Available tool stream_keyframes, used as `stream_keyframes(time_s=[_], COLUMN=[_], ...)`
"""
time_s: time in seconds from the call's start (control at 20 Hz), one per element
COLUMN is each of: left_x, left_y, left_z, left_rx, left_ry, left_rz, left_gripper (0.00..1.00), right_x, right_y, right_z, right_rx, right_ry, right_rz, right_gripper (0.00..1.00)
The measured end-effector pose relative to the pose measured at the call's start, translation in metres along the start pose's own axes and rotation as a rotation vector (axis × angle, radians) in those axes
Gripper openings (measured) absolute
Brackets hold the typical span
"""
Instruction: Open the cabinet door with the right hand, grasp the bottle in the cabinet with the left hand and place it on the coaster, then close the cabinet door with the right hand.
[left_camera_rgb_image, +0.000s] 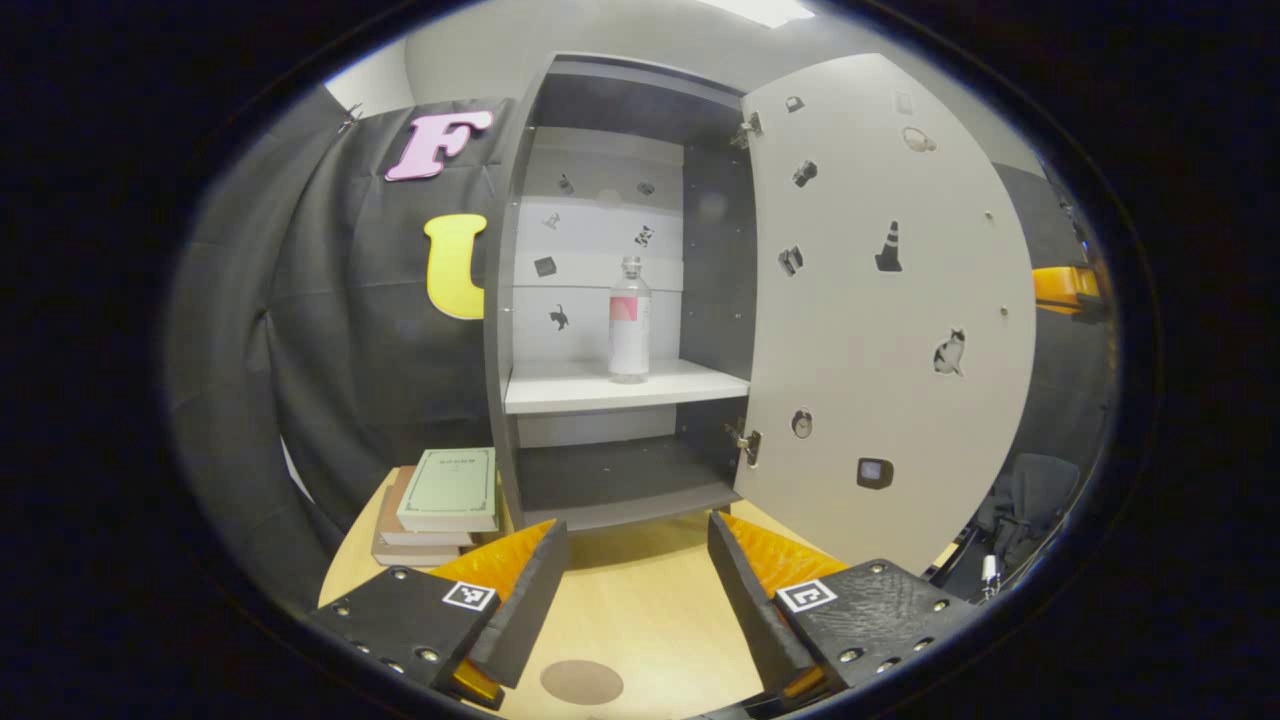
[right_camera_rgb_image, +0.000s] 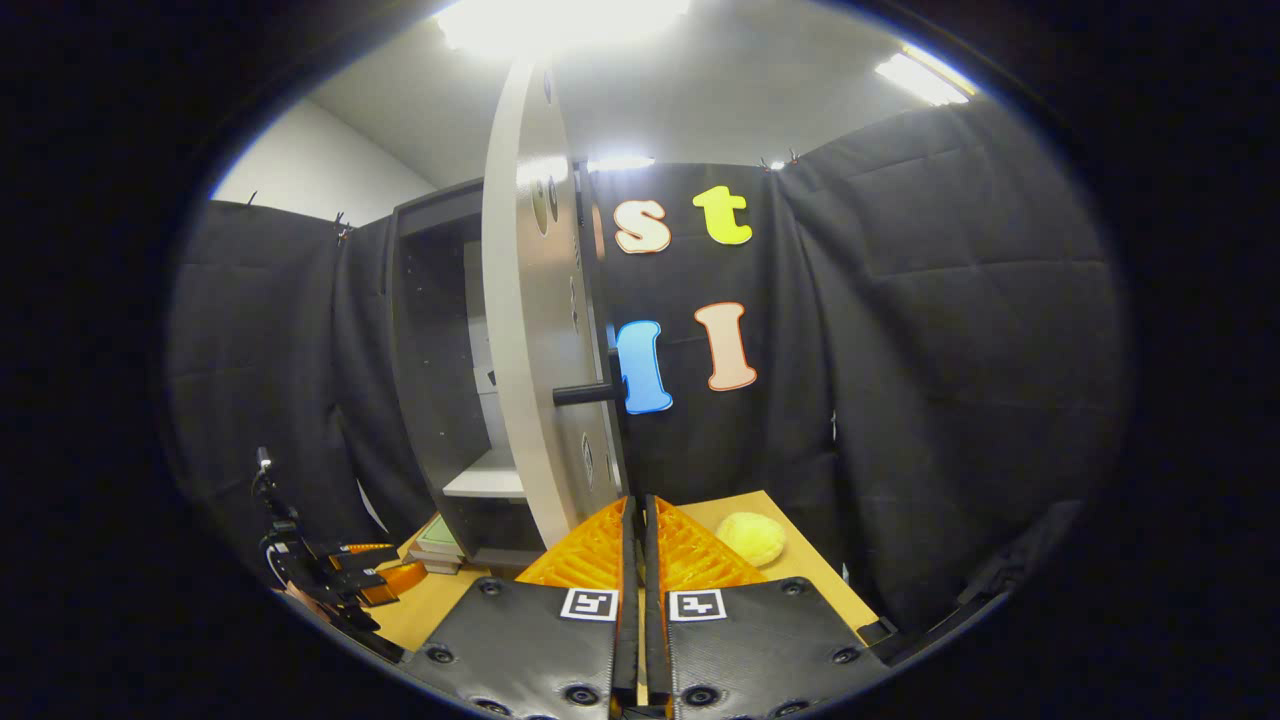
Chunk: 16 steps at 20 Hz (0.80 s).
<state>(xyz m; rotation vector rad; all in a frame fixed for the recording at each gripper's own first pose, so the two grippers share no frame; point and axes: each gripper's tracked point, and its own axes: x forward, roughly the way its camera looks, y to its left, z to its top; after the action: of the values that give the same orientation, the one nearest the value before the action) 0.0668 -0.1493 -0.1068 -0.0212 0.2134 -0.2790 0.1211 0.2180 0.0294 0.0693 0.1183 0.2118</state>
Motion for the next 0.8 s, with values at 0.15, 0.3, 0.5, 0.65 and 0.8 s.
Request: stream_keyframes(time_s=[0.15, 0.3, 0.5, 0.65, 0.8], left_x=[0.022, 0.047, 0.077, 0.096, 0.123], left_y=[-0.005, -0.012, -0.012, -0.007, 0.001], left_z=[0.012, 0.027, 0.055, 0.084, 0.115], left_rx=[-0.005, 0.017, 0.021, 0.034, 0.049], left_ry=[-0.011, -0.025, -0.061, -0.104, -0.139], left_rz=[-0.019, -0.037, -0.031, -0.018, 0.009], left_gripper=[0.86, 0.89, 0.87, 0.84, 0.86], right_x=[-0.003, -0.005, -0.003, 0.008, 0.015], right_y=[-0.008, -0.018, -0.040, -0.046, -0.052], right_z=[0.001, 0.004, 0.007, 0.011, 0.016], right_rx=[0.011, 0.058, 0.058, 0.080, 0.089], right_ry=[0.002, -0.005, -0.009, -0.024, -0.052], right_rz=[-0.037, -0.106, -0.196, -0.220, -0.225], right_gripper=[0.04, 0.04, 0.02, 0.00, 0.03])
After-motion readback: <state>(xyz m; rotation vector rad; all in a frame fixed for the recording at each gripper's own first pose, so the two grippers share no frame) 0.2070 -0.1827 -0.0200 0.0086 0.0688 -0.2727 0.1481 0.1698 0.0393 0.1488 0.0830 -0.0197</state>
